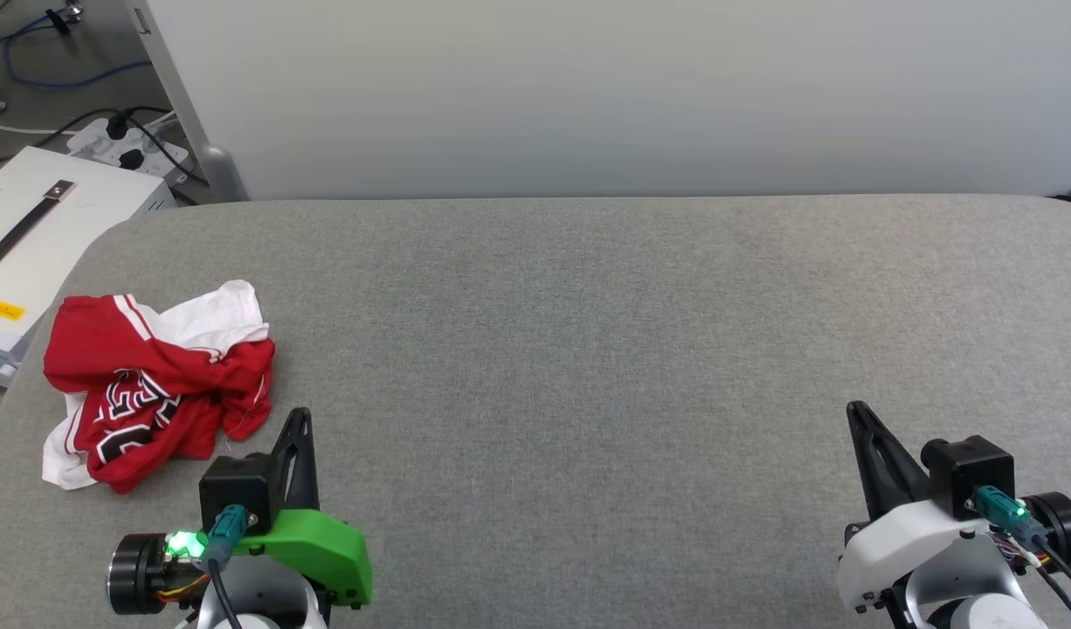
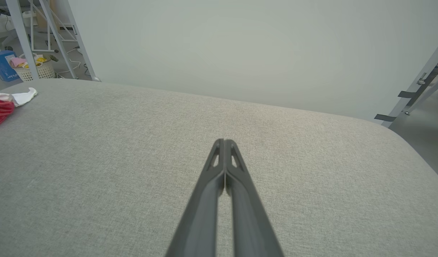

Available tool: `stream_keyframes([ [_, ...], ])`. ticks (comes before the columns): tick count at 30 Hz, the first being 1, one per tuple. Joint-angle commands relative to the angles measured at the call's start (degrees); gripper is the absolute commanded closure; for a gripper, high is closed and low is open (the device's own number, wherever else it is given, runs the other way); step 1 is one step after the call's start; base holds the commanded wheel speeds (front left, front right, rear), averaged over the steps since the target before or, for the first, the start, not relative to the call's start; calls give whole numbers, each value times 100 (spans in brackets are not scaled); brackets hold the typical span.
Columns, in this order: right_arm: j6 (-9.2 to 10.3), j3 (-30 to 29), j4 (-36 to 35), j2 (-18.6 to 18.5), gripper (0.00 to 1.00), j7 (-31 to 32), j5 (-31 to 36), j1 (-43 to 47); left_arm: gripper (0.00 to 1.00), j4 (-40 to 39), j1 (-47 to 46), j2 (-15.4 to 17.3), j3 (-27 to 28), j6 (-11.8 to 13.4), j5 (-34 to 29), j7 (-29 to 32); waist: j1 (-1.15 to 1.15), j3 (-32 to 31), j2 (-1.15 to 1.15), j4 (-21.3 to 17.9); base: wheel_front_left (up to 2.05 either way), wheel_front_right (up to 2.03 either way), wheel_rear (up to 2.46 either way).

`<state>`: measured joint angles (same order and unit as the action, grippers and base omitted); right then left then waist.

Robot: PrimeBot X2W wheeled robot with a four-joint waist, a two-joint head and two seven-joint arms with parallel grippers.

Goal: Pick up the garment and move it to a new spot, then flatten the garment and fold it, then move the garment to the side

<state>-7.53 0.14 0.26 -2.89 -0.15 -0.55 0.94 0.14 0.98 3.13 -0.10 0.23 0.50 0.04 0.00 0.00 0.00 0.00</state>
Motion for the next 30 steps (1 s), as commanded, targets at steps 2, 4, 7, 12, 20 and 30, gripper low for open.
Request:
stream_keyframes([
  [2, 4, -14, -26, 2, 100, 15, 55, -94, 100, -14, -98, -25, 10, -23, -50, -4, 0, 0, 0, 0, 0, 0, 0],
  [4, 4, -14, -26, 2, 100, 15, 55, -94, 100, -14, -98, -25, 10, -23, -50, -4, 0, 0, 0, 0, 0, 0, 0],
  [7, 0, 0, 1, 0, 0, 0, -2, 1, 0, 1, 2, 1, -1, 1, 1, 0, 0, 0, 0, 0, 0, 0, 0],
  [12, 0, -18, 6, 0, 0, -26, -28, -6, 0, 9, 1, 1, -3, 13, 15, -27, 0, 3, 0, 0, 0, 0, 0],
  [20, 0, -73, -22, 0, 0, -120, -138, -32, 0, 15, -16, -1, -9, 46, 52, -121, 0, 12, 0, 3, 0, 0, 0],
  [30, 1, -136, -93, 0, 0, -236, -309, -29, 0, 11, -22, -3, -25, 58, 90, -239, 0, 14, 0, 4, 0, 0, 0],
])
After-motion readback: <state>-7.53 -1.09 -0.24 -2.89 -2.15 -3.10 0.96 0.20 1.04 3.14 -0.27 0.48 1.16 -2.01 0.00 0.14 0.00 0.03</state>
